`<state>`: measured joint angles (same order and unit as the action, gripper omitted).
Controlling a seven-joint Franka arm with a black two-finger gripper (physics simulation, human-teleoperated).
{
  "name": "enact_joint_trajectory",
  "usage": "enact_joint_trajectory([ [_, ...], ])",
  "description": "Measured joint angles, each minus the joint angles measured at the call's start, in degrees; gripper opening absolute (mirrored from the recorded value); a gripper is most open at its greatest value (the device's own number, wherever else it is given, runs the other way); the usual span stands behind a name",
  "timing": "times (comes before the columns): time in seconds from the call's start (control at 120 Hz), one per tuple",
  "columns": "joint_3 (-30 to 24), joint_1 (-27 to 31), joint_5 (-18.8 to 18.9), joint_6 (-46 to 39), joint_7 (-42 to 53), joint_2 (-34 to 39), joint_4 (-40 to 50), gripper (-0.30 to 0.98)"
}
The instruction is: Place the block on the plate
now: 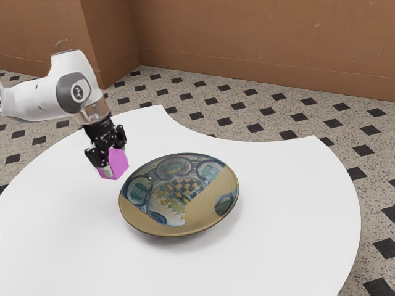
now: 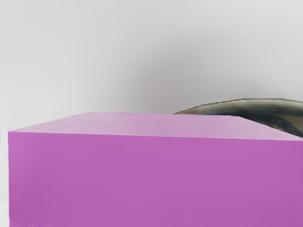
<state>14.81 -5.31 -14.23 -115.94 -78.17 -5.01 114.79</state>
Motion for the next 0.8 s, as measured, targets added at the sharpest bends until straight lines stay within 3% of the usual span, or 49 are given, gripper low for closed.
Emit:
enact_joint_trajectory([
  [0.308,-2.36,-2.79,0.09,1.8,-0.16,6.29,5.55,0.43],
  [0.592,-2.12,-0.23,-0.12,-0.82,-0.16,-2.95,-2.73,0.43],
  [0.8,-3.94,0.4,-0.85,-1.63,-0.05,-3.25,-3.39,0.43],
])
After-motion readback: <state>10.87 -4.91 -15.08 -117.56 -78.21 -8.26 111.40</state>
